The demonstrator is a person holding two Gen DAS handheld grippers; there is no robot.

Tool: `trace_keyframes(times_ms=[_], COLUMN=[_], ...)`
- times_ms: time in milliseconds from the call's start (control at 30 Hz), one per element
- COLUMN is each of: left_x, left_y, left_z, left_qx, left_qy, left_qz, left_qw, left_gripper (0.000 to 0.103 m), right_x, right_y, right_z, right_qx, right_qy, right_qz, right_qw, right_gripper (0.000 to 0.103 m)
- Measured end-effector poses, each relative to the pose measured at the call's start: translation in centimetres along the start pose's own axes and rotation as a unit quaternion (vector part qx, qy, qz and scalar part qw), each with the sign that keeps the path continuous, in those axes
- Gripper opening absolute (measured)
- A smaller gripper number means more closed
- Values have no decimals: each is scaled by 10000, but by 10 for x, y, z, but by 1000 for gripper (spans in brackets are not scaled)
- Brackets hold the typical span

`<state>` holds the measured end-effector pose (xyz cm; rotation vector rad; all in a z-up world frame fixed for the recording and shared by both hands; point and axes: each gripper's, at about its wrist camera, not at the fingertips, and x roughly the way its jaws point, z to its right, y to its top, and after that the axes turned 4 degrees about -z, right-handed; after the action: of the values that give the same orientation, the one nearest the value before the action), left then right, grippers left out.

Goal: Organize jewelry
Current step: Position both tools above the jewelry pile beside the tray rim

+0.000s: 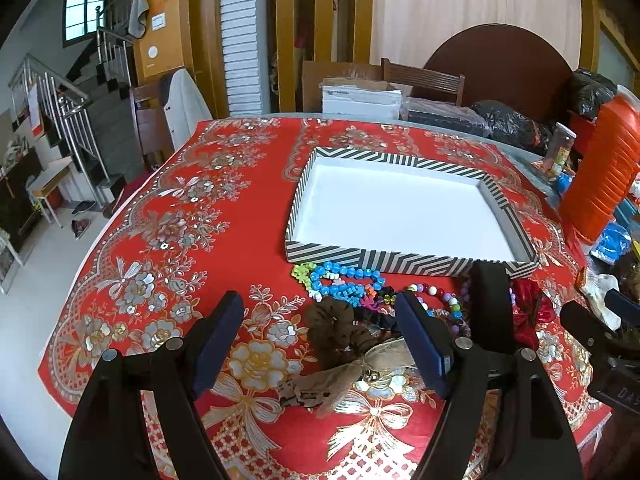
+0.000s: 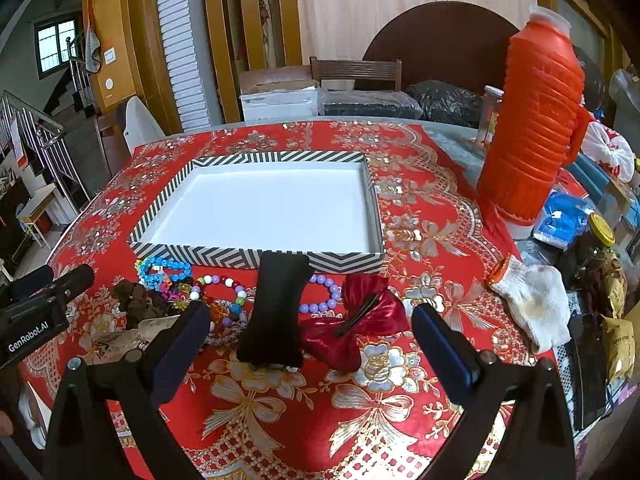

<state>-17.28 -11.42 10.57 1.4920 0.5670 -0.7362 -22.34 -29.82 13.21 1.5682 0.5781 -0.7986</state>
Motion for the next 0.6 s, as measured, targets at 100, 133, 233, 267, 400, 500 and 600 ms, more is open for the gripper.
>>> trace_keyframes(times_ms=[100,133,233,267,400,500,600], left_x=[-1,-1,-3,-3,-4,-5,-4], left_y=[0,0,-1,-1,-2,-3,-4], left_z=[1,1,2,2,2,3,3], left_qx=[9,15,31,37,46,40,51], left_qy=[-6,-10,-1,-14,-17,-67,-86], left_qz=[-7,-5,8,4,15,-2,-32], left_qw=[10000,10000,10000,10000,10000,10000,9999], left_gripper=[73,73,73,73,73,73,73], right_x=[-2,-2,-2,-2,-1,-1,-1], right_y=[0,0,0,0,0,0,0], right_z=[-1,-1,-2,-2,-2,-3,-3], right_qx=[-15,-7,20,20,31,45,22], right_qy=[-15,-9,-5,-7,1,31,9], right_qz=[11,11,7,6,-37,-69,-77], right_qw=[10000,10000,10000,10000,10000,10000,10000], right_gripper=[102,102,102,102,102,102,102])
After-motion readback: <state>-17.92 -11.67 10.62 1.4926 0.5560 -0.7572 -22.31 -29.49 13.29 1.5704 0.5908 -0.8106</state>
